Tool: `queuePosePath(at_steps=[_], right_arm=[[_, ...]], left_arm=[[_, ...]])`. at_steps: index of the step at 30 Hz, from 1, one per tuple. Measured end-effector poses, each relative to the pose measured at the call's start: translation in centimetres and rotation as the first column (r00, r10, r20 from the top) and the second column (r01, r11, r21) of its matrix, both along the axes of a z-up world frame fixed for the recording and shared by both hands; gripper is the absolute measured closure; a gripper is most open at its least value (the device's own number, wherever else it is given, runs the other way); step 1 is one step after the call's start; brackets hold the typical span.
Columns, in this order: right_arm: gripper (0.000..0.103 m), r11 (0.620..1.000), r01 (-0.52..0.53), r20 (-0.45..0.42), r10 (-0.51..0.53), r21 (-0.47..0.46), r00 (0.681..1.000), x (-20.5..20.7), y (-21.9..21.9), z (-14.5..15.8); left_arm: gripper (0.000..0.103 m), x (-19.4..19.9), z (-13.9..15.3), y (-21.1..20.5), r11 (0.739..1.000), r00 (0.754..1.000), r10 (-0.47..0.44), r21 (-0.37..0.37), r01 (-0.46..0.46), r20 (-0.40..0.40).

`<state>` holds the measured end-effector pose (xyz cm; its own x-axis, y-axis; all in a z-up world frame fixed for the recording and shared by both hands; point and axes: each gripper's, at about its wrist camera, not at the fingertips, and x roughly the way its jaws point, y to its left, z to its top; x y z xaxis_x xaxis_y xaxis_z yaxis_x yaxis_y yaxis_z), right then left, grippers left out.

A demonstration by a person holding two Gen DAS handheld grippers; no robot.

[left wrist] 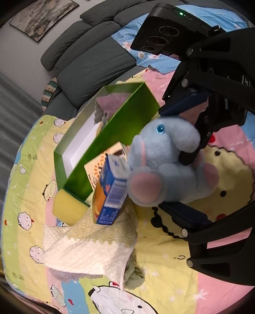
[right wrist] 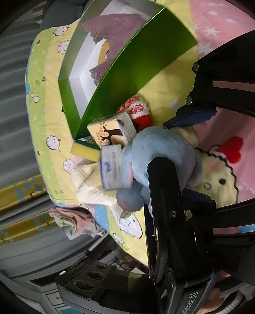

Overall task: Organize soft objects
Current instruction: 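Grasp the blue elephant plush with the right gripper and lift it, then drop the elephant plush into the green box and open the right gripper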

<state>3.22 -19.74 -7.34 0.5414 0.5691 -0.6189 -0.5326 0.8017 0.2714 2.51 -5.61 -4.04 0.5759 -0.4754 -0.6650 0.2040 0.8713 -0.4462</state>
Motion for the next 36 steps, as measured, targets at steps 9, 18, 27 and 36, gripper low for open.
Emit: queuePosePath(at_steps=[9, 18, 27, 36], right_arm=[[0.044, 0.998, 0.027, 0.098, -0.032, 0.06, 0.995, -3.9, -2.0, 3.5], [0.044, 0.989, 0.09, 0.182, -0.109, 0.114, 0.977, -2.4, -4.5, 7.1], [0.044, 0.97, 0.162, 0.198, -0.197, 0.181, 0.96, 1.9, -7.4, 8.8], [0.044, 0.95, 0.24, 0.162, -0.273, 0.2, 0.948, 6.5, -10.3, 8.1]], left_arm=[[0.019, -2.9, 3.7, -1.4, 1.0, 0.995, -0.027, 0.001, 0.027, 0.091], [0.019, -0.9, 7.9, -4.4, 0.997, 0.98, -0.072, 0.054, 0.063, 0.184], [0.02, 3.8, 10.1, -7.6, 0.993, 0.972, -0.095, 0.086, 0.078, 0.216], [0.02, 8.8, 9.8, -10.8, 0.987, 0.971, -0.139, 0.112, 0.118, 0.197]])
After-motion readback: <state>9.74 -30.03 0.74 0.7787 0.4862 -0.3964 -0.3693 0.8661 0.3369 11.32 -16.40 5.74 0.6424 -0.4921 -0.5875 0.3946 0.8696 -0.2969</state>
